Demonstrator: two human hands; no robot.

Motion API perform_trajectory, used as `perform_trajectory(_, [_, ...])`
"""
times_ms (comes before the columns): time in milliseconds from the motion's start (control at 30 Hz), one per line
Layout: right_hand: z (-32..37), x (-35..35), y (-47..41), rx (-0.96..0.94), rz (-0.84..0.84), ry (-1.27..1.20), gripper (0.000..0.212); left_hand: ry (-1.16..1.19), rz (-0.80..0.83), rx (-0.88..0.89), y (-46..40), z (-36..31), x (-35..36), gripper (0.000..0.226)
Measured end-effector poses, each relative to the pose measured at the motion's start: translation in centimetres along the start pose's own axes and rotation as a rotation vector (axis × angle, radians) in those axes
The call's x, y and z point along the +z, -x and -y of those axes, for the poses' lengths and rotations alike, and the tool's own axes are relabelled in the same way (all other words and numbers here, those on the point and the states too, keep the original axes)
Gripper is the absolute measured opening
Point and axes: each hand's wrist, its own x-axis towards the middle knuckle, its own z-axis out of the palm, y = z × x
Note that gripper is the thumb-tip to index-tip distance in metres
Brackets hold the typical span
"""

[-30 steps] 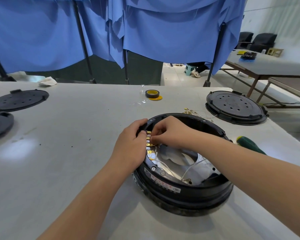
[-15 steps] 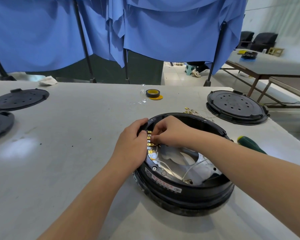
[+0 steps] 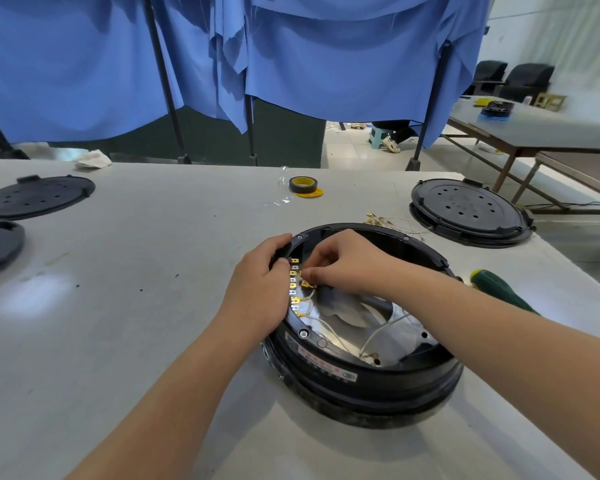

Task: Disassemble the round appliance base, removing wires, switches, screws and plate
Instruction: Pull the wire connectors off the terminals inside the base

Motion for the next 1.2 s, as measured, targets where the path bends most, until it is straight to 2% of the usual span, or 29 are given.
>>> perform_trajectory(133, [-0.1, 0.1, 0.1, -0.028, -0.043, 0.005, 0.002, 0.007, -0.001, 0.000, 0.1, 0.0, 0.0, 0.043])
perform_trajectory(333, [-0.2, 0.0, 0.4, -0.021, -0.061, 0.055, 0.012, 0.011, -0.005, 0.002, 0.0, 0.0, 0.1, 0.043])
perform_trajectory(467, [0.8, -1.0, 1.1, -0.103, -0.110, 0.108, 0.007, 0.011, -0.001, 0.003, -0.1, 0.1, 0.1, 0.043])
perform_trajectory(667, [2.0, -1.3, 2.6, -0.049, 0.178, 0.273, 0.009, -0.009, -0.003, 0.018, -0.1, 0.1, 0.1, 0.044])
perform_trajectory(933, [1.6, 0.9, 2.8, 0.037, 0.160, 0.063, 0.004, -0.022, -0.010, 0.025, -0.1, 0.1, 0.2, 0.044])
perform_trajectory(1200, [0.9, 1.8, 2.9, 0.106, 0.112, -0.222, 0.011, -0.031, -0.016, 0.036, -0.1, 0.1, 0.2, 0.044])
